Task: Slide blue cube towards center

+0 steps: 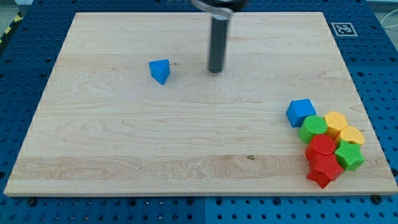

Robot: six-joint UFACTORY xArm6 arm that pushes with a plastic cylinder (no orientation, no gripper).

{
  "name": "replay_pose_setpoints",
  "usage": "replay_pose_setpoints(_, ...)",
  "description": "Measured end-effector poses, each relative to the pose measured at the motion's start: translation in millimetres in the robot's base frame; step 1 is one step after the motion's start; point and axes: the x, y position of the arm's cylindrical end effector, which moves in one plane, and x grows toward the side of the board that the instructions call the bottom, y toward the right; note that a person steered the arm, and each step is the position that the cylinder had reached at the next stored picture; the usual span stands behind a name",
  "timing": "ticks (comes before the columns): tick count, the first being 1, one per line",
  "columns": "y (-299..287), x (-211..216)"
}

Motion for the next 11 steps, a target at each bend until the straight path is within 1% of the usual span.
replay_pose_setpoints(1, -63, -18)
replay_pose_setpoints(2, -129, -18)
replay_pose_setpoints(3, -143, -15)
replay_pose_setpoints(5, -139, 17)
replay_pose_setpoints(9, -25, 21)
replay_pose_setpoints(10, -9, 18)
replay_pose_setpoints(11, 26, 18)
